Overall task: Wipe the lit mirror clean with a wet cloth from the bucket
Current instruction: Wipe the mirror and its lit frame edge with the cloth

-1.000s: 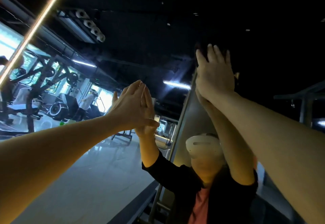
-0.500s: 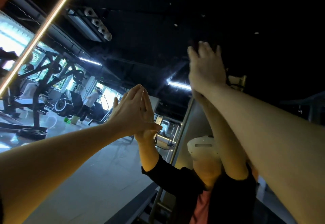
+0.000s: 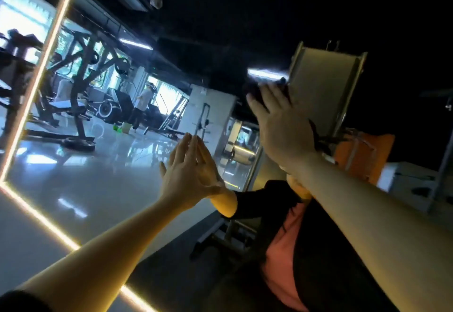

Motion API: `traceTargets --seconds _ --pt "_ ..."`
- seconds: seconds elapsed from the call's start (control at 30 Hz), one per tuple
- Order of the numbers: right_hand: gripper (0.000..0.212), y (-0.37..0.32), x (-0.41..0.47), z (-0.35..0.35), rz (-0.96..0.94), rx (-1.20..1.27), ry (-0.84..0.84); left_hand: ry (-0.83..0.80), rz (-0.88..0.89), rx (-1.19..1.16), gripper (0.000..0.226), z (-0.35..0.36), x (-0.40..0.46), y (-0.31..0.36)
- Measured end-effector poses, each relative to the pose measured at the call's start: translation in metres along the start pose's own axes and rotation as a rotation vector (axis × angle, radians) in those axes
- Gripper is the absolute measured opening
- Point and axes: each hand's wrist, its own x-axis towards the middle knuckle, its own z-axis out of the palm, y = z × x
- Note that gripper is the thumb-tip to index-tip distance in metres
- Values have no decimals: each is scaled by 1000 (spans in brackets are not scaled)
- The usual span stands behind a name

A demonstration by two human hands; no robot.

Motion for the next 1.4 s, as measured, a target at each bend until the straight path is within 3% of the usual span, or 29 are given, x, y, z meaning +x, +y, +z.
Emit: traceTargets --seconds 0.1,0.2,0.23,0.37,0.43,0.53,0.63,0.7,0.8,0.87,0.9,0.97,1.07,1.13,1.2,1.3,1.33,1.4 --pt "54 -42 -91 7 -350 71 -141 4 -10 -43 135 24 -37 5" --pt "52 -20 -120 -1 -553 41 -242 4 -19 -69 132 42 -65 10" --pt "54 -4 -113 -2 -501 5 -222 7 -32 -61 131 47 -71 11" --pt "60 29 -95 -17 61 -21 -83 -3 -40 -70 126 62 -94 26" --pt "58 1 -128 -13 110 -2 -54 -7 1 -85 122 72 -114 31" --pt "53 -46 -219 -6 -249 66 -191 12 74 -91 118 92 -151 26" --pt "47 -23 -249 -14 -567 50 -334 15 101 -62 118 105 -171 24" --pt "49 14 -229 -22 -471 22 -267 27 114 -73 119 105 -170 30" --pt "50 56 -201 -34 -33 -22 -118 45 153 -78 120 104 -164 46" --pt "53 44 -212 -32 135 -24 -76 43 194 -75 117 107 -164 59" --pt "51 30 -229 -28 96 -11 -84 33 212 -72 116 109 -166 63" --pt "49 7 -272 -24 -176 38 -187 17 241 -64 116 113 -170 69" --pt "48 30 -312 -37 -503 65 -337 -3 278 -49 114 114 -174 71" --pt "54 70 -312 -47 -336 35 -258 -5 303 -39 114 114 -173 71" --pt "62 112 -296 -61 88 -10 -114 -4 317 -24 114 113 -171 71" --pt "46 141 -264 -77 633 9 32 -13 323 -5 113 114 -173 72" --pt "46 132 -256 -74 682 19 60 -23 324 2 113 115 -176 72" --pt "47 92 -258 -60 551 26 42 -53 322 23 114 117 -186 68"
